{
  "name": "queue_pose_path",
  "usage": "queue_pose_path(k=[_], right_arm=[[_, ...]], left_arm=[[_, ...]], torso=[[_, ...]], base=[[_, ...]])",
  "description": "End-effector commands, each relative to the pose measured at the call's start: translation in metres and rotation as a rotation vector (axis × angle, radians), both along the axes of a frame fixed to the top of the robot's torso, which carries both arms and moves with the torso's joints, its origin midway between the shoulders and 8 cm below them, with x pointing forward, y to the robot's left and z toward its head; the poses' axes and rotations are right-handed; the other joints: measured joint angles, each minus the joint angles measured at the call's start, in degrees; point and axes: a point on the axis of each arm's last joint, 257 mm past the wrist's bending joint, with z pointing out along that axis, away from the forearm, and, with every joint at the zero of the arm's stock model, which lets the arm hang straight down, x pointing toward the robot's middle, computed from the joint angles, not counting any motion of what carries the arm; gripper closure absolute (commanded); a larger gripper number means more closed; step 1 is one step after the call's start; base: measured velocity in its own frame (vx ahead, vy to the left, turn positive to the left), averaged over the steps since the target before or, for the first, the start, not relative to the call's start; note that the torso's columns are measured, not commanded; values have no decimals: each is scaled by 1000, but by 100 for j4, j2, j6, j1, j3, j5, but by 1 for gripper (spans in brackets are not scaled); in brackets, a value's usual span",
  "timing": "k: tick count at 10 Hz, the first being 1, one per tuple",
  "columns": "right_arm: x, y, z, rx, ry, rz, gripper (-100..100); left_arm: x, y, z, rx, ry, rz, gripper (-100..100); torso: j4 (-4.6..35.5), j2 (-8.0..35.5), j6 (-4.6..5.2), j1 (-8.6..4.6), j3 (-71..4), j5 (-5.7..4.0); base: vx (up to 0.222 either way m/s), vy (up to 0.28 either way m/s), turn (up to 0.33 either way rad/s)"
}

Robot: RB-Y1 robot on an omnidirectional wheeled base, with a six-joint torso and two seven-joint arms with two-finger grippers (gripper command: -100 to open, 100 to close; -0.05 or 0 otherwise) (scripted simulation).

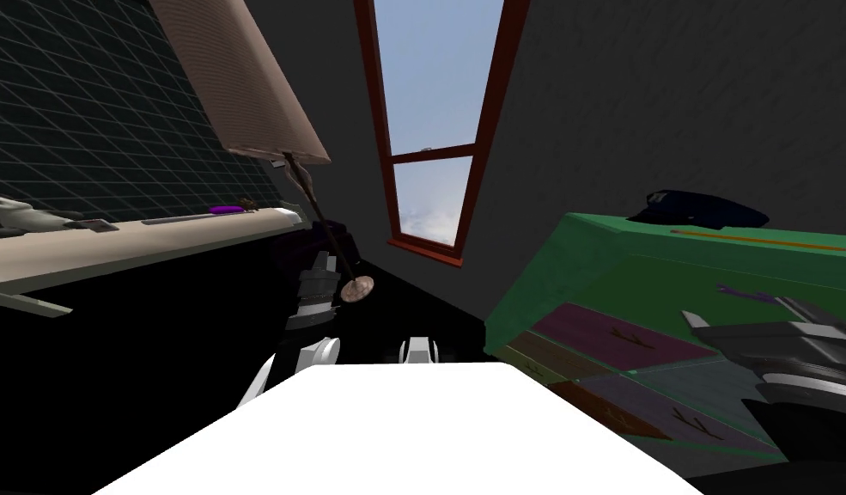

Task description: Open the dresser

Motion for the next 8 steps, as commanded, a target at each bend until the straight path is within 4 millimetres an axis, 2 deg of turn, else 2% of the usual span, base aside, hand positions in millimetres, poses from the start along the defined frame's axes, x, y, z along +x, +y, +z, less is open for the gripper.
queue_pose_path(k=[1, 2, 5, 7, 8], right_arm=[[-4, -4, 4, -1, 1, -1, -100], [-4, -4, 5, 0, 0, 0, 100], [-4, 0, 9, -1, -4, 16, 100], [-3, 1, 10, -2, -5, 18, 100], [5, 2, 12, 27, -22, 53, -100]], left_arm=[[0, 0, 0, 0, 0, 0, 0], [0, 0, 0, 0, 0, 0, 0], [0, 0, 0, 0, 0, 0, 0], [0, 0, 0, 0, 0, 0, 0], [0, 0, 0, 0, 0, 0, 0]], torso=[[-5, -23, -1, -8, -13, -1], [-5, -12, -3, 0, -9, -1], [14, 44, 0, 31, 29, 10], [-1, -3, -2, 5, -2, 2], [-9, -35, -5, -16, -21, -4]], base=[[56, -18, 0], [8, -3, 2], [-138, 86, -55], [-110, 71, -34], [-51, -31, 37]])
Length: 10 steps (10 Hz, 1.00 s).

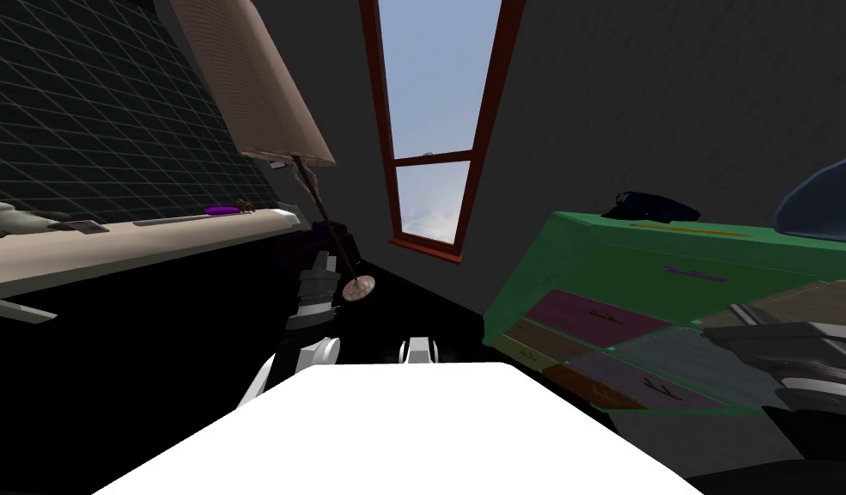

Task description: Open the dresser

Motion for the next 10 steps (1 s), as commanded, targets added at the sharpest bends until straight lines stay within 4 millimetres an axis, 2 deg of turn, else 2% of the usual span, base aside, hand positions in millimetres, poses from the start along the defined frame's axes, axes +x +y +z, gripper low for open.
queue_pose_path(k=[1, 10], right_arm=[[12, 2, 3, 41, -24, 50, -100], [48, 11, 13, 174, -84, 199, -100]], left_arm=[[0, 0, 0, 0, 0, 0, 0], [0, 0, 0, 0, 0, 0, 0]], torso=[[-2, -2, -2, -19, -5, -5], [7, 26, 3, 25, 15, 7]], base=[[-43, -107, 60], [-36, -88, 35]])
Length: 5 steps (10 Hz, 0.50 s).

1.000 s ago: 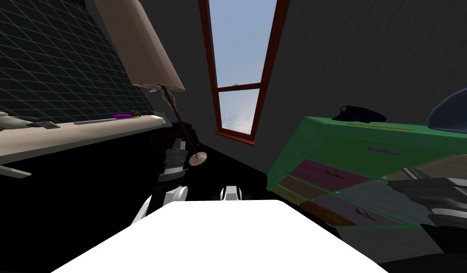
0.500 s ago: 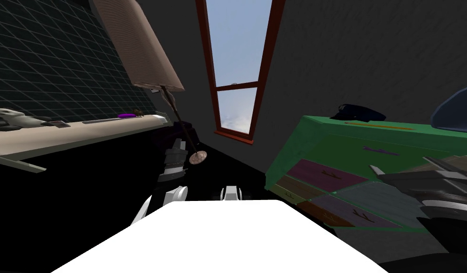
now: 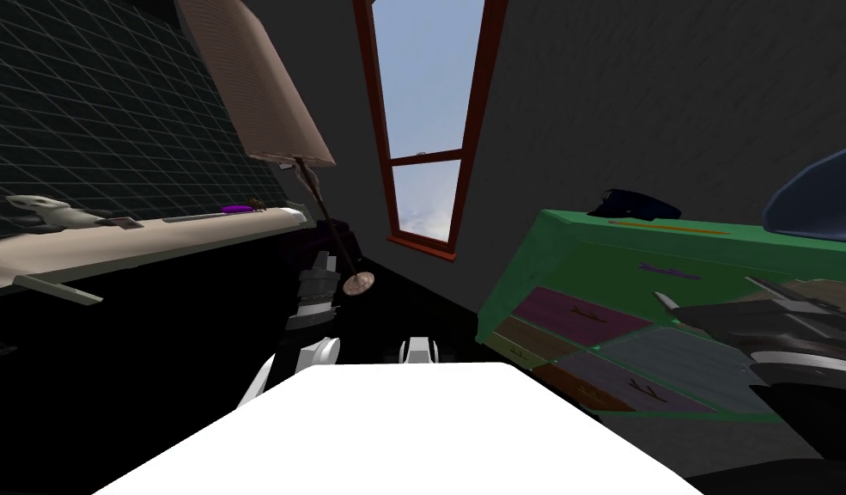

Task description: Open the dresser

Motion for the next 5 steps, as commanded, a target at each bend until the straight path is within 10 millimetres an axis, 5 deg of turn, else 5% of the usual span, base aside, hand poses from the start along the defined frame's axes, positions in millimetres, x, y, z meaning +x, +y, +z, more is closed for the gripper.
queue_pose_path(k=[1, 5], right_arm=[[11, 3, 4, 44, -15, 45, -100], [14, 0, 14, 70, -22, 69, -100]], left_arm=[[0, 0, 0, 0, 0, 0, 0], [0, 0, 0, 0, 0, 0, 0]], torso=[[-1, -3, -1, -3, -2, -1], [2, 3, 2, 7, 3, 0]], base=[[-29, -82, 35], [4, -66, 26]])
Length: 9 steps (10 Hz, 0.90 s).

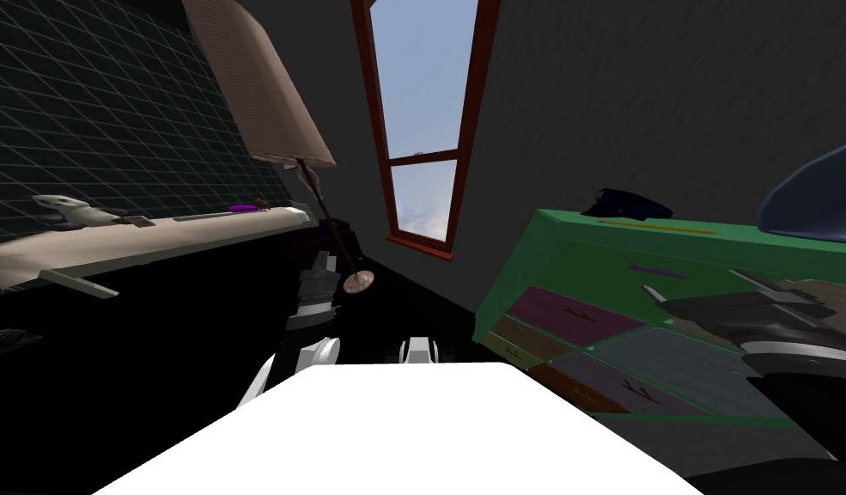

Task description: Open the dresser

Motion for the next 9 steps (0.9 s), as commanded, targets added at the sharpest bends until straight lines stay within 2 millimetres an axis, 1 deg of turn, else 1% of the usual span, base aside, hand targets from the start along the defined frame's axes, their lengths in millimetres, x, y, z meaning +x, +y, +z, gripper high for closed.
queue_pose_path(k=[1, 2, 3, 4, 6, 7, 8, 9], right_arm=[[-2, -3, 4, -1, 1, -2, -100], [-2, -4, 5, 1, 1, -2, 100], [-1, 0, 6, 2, -3, 8, 100], [-1, 0, 7, 2, -4, 10, 100], [-1, 4, 9, 3, -8, 20, 100], [-1, 3, 8, 1, -6, 17, 100], [0, 7, 6, 5, -2, 27, 100], [0, 8, 7, 4, -2, 32, 100]], left_arm=[[0, 0, 0, 0, 0, 0, 0], [0, 0, 0, 0, 0, 0, 0], [0, 0, 0, 0, 0, 0, 0], [0, 0, 0, 0, 0, 0, 0], [0, 0, 0, 0, 0, 0, 0], [0, 0, 0, 0, 0, 0, 0], [0, 0, 0, 0, 0, 0, 0], [0, 0, 0, 0, 0, 0, 0]], torso=[[-9, -33, -3, 0, -20, 3], [-7, -16, -3, -1, -14, 1], [2, 10, -1, -3, 4, 1], [5, 41, -6, 15, 29, -11], [13, 43, 6, 3, 29, -1], [10, 25, 9, 4, 16, 4], [6, -10, 5, -17, -11, 15], [3, -2, 7, -14, -9, 10]], base=[[65, -23, 5], [8, -4, 2], [-94, 67, -72], [-159, 92, -61], [-171, 106, -26], [-72, 66, -11], [-99, 60, -40], [-158, 88, -64]])
